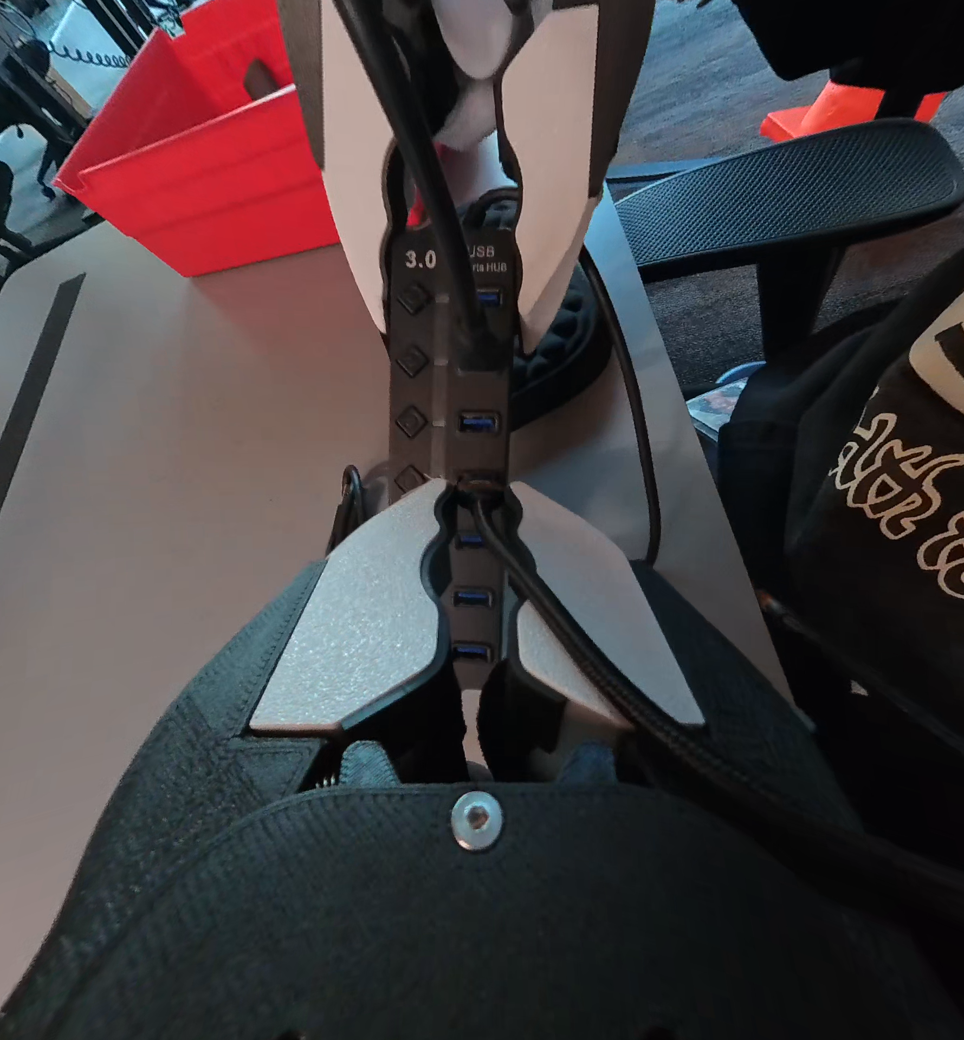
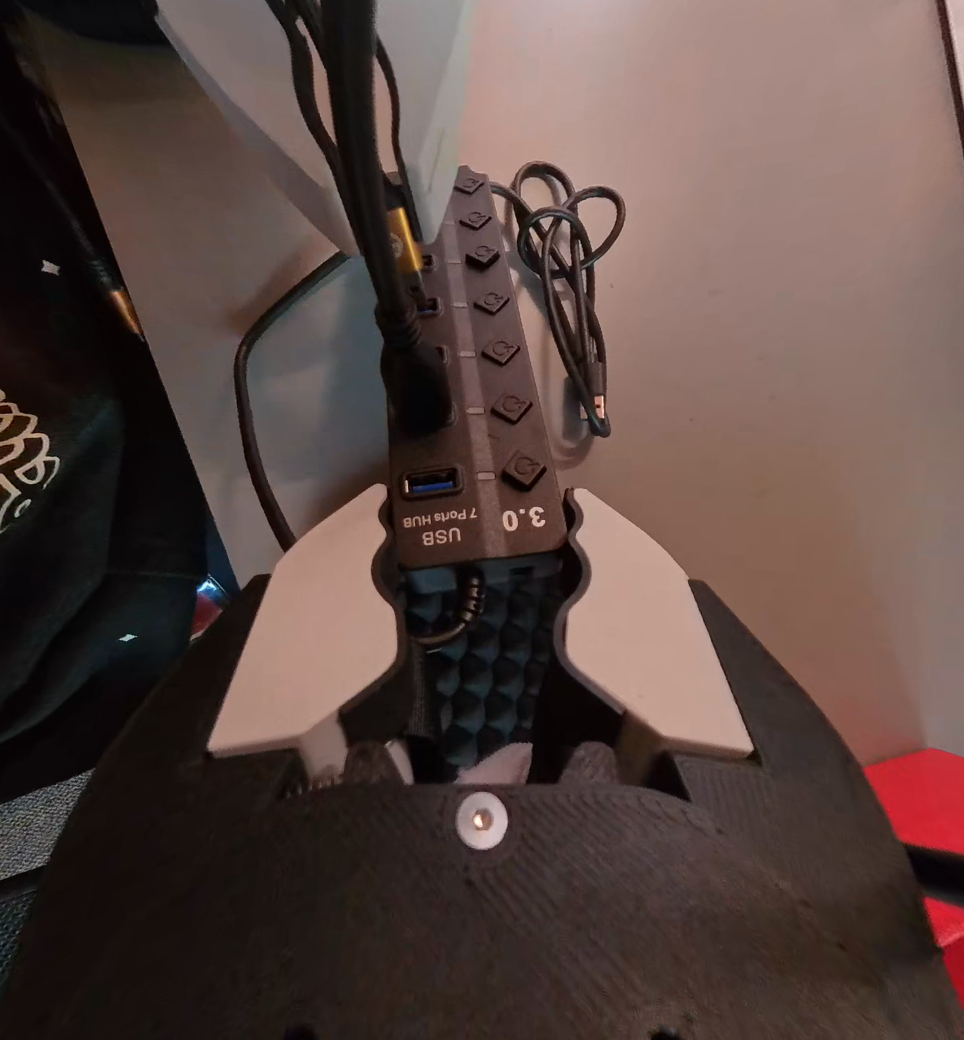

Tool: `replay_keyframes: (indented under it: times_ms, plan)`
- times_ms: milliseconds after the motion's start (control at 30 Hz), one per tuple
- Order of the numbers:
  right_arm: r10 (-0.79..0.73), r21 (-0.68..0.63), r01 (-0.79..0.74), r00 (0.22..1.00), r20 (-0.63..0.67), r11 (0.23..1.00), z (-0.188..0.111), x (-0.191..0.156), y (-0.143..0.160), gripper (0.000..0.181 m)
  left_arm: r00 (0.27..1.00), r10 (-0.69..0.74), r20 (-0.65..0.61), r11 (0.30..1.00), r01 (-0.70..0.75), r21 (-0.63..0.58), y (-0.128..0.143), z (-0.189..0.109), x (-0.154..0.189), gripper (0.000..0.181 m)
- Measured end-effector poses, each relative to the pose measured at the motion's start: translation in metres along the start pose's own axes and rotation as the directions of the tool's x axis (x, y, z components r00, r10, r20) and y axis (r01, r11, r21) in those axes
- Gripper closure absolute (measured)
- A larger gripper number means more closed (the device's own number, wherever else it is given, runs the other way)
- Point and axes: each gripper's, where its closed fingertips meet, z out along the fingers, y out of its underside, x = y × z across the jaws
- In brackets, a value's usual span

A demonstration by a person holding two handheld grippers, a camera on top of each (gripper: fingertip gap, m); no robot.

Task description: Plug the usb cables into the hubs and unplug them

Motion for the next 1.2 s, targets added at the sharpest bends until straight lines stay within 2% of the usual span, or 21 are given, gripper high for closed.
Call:
replay_keyframes:
  times_ms: [133,433,1100,1200]
  plan:
    - [0.004,0.015,-0.004,1.0,0.021,1.0,0.001,-0.004,-0.003,0.125,1.0,-0.024,-0.013,0.999,0.025,0.044,-0.004,0.0,-0.001,0.166]
    - [0.01,0.01,-0.01,1.0,0.022,1.0,0.001,-0.004,-0.002,0.125,0.999,-0.027,-0.044,0.999,0.026,-0.03,0.001,-0.002,0.004,0.166]
    - [0.028,0.066,-0.032,0.998,0.047,0.997,0.0,-0.007,-0.007,0.125,0.996,-0.03,-0.081,0.996,0.024,-0.081,0.005,-0.002,0.004,0.166]
    - [0.023,0.077,-0.027,0.998,0.052,0.997,-0.001,-0.008,-0.009,0.126,0.995,-0.041,-0.094,0.996,0.033,-0.088,0.008,0.005,0.007,0.166]
